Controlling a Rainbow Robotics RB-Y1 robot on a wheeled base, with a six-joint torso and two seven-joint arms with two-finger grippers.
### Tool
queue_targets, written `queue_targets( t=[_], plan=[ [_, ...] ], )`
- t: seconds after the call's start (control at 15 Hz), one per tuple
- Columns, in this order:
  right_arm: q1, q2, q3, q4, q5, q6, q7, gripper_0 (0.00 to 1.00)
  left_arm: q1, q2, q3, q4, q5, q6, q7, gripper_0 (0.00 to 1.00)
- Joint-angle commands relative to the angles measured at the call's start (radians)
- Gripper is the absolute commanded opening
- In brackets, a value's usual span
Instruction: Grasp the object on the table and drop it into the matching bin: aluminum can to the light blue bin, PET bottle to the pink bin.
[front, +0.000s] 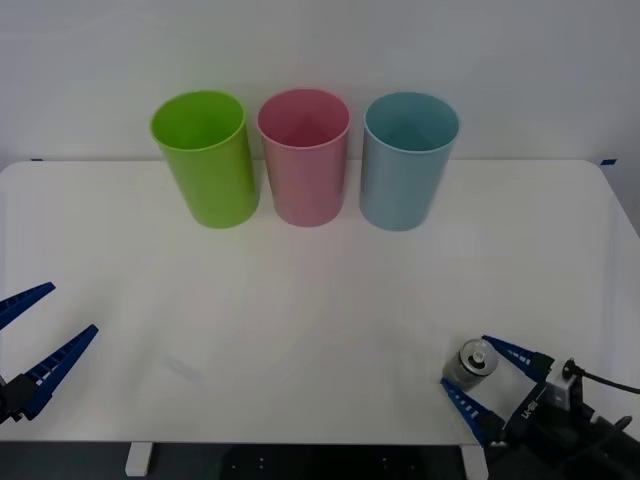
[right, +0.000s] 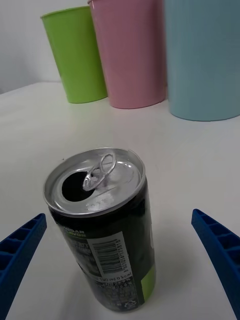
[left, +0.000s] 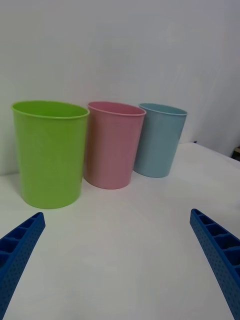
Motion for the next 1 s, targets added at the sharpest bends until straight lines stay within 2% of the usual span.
queue_targets(
  t=[0.07, 0.53, 0.6, 0.67, 0.73, 0.8, 1.0],
  plan=[
    [-0.013, 0.001, 0.027, 0.0, 0.0, 0.031, 0.003, 1.0, 0.0, 0.0, 0.0, 0.0, 0.0, 0.0, 0.0, 1.0],
    [-0.02, 0.003, 0.046, 0.0, 0.0, 0.045, 0.018, 1.0, 0.0, 0.0, 0.0, 0.0, 0.0, 0.0, 0.0, 1.0],
    [-0.02, 0.003, 0.046, 0.0, 0.0, 0.045, 0.024, 0.88, 0.0, 0.0, 0.0, 0.0, 0.0, 0.0, 0.0, 1.0],
    [-0.02, 0.003, 0.046, 0.0, 0.0, 0.047, 0.027, 0.44, 0.0, 0.0, 0.0, 0.0, 0.0, 0.0, 0.0, 1.0],
    [-0.02, 0.003, 0.046, 0.0, -0.003, 0.045, 0.03, 0.06, 0.0, 0.0, 0.0, 0.0, 0.0, 0.0, 0.0, 1.0],
    [-0.02, 0.003, 0.046, 0.0, -0.003, 0.045, 0.035, 0.0, 0.0, 0.0, 0.0, 0.0, 0.0, 0.0, 0.0, 1.0],
    [-0.02, 0.003, 0.046, 0.0, -0.006, 0.044, 0.049, 0.0, 0.0, 0.0, 0.0, 0.0, 0.0, 0.0, 0.0, 1.0]
  ],
)
